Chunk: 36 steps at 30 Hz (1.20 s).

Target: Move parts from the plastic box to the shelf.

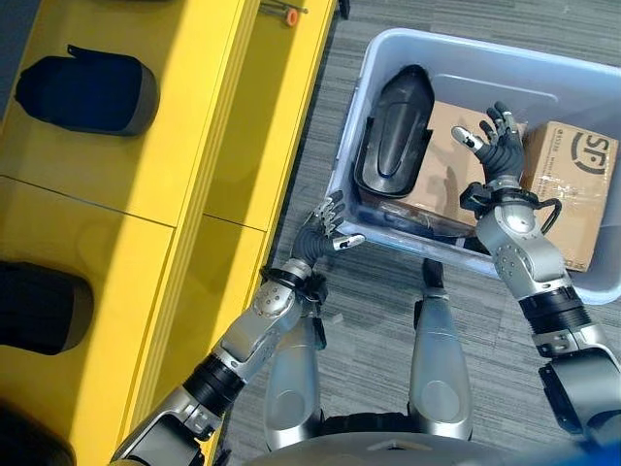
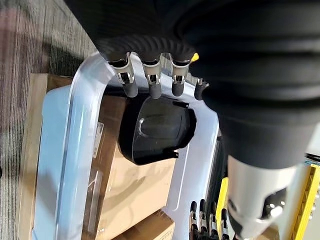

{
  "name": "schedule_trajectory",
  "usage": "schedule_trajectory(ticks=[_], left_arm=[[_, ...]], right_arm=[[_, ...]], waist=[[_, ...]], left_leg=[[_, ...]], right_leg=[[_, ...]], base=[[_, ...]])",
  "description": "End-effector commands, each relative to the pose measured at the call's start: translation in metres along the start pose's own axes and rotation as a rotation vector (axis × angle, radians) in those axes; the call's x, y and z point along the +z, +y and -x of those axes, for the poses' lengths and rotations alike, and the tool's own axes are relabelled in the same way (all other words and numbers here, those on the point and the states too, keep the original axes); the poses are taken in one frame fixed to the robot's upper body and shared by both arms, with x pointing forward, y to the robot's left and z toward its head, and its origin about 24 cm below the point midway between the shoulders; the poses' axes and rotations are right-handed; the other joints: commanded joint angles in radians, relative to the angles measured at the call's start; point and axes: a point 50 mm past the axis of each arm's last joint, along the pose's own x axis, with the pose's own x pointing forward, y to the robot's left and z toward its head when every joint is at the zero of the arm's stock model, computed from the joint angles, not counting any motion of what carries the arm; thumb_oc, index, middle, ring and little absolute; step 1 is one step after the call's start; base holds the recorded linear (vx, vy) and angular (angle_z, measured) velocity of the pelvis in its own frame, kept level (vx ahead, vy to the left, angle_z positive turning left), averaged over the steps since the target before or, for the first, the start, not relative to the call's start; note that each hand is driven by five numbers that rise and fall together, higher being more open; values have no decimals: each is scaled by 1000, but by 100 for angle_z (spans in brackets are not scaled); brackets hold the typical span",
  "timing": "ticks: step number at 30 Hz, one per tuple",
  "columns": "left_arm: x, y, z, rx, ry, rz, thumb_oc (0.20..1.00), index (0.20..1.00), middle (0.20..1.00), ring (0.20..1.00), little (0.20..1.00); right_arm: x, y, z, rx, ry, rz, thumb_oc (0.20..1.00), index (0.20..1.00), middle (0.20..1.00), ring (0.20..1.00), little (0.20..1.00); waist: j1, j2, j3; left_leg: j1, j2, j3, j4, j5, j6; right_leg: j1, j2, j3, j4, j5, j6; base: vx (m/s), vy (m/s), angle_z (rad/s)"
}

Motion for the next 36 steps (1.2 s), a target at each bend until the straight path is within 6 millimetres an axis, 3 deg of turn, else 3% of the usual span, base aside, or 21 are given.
schedule_trajectory(ticks=[1, 8, 10, 13, 15, 17, 18, 19, 21, 30, 34, 36], left_arm=[[24, -8, 6, -42, -123, 40, 1000, 1000, 1000, 1000, 1000], [24, -9, 8, -52, -125, 48, 1000, 1000, 1000, 1000, 1000], [25, -8, 9, -60, -129, 42, 1000, 1000, 1000, 1000, 1000], [26, -9, 11, -66, -130, 46, 1000, 1000, 1000, 1000, 1000], [27, -10, 11, -73, -132, 55, 1000, 1000, 1000, 1000, 1000], [27, -12, 10, -81, -128, 65, 1000, 1000, 1000, 1000, 1000], [27, -14, 10, -94, -129, 61, 1000, 1000, 1000, 1000, 1000], [27, -16, 9, -96, -131, 62, 1000, 1000, 1000, 1000, 1000], [24, -16, 9, -95, -135, 78, 1000, 1000, 1000, 1000, 1000], [21, -6, 9, -103, -151, 68, 1000, 1000, 1000, 1000, 1000], [22, -2, 9, -102, -153, 59, 1000, 1000, 1000, 1000, 1000], [22, 3, 8, -108, -147, 35, 1000, 1000, 1000, 1000, 1000]], right_arm=[[34, 3, -14, -28, -103, -9, 1000, 1000, 1000, 1000, 1000], [49, 15, -32, -54, -73, -18, 1000, 1000, 1000, 1000, 1000], [46, 15, -33, -83, -39, -31, 1000, 1000, 1000, 1000, 1000], [32, 6, -35, -108, 10, 85, 1000, 1000, 1000, 1000, 1000], [32, 1, -38, -144, -48, 266, 1000, 1000, 1000, 1000, 1000], [44, -5, -42, -194, -202, 563, 1000, 1000, 1000, 1000, 1000], [62, 0, -45, -187, -377, 832, 1000, 1000, 1000, 1000, 1000], [71, 6, -45, -181, -467, 938, 1000, 1000, 1000, 1000, 1000], [91, 31, -36, -116, -808, 1283, 1000, 1000, 1000, 1000, 1000], [98, 42, -25, -29, -1142, 1503, 1000, 1000, 1000, 1000, 1000], [94, 46, -24, 64, -1149, 1555, 1000, 1000, 1000, 1000, 1000], [84, 52, -30, 196, -1032, 1636, 1000, 1000, 1000, 1000, 1000]], waist=[[0, 10, -35], [30, 38, -35], [34, 40, -35], [36, 48, -35], [38, 52, -35], [41, 58, -35], [44, 64, -35], [45, 68, -35], [50, 78, -35], [56, 70, -35], [61, 63, -35], [73, 55, -35]], left_leg=[[-28, -57, 64, 57, -93, 43], [-63, -81, 65, 47, -87, 46], [-63, -84, 66, 41, -86, 47], [-60, -85, 66, 34, -85, 47], [-61, -88, 64, 36, -87, 49], [-67, -92, 63, 41, -91, 49], [-76, -95, 60, 42, -89, 49], [-81, -96, 61, 41, -85, 48], [-101, -100, 62, 34, -71, 44], [-128, -92, 58, 40, -66, 41], [-139, -91, 53, 42, -67, 42], [-161, -88, 49, 54, -67, 43]], right_leg=[[-7, 116, -43, -17, -35, -123], [-66, 106, -37, 4, -36, -120], [-69, 105, -38, 3, -34, -119], [-71, 102, -37, 6, -35, -116], [-73, 99, -39, 8, -36, -115], [-79, 95, -43, 16, -40, -114], [-86, 93, -46, 18, -42, -113], [-92, 92, -46, 17, -39, -112], [-111, 84, -50, 7, -25, -105], [-132, 77, -59, 6, -22, -97], [-139, 78, -64, 5, -21, -96], [-155, 77, -70, 12, -19, -97]], base=[[13, 73, 1], [0, 53, 3], [5, 15, 5], [6, 7, 1], [0, 0, 0], [-4, 18, 1], [-30, 43, 3], [-38, 63, 2], [-63, 40, 0], [-15, -10, 1], [-23, -59, 2], [-37, -113, 1]])
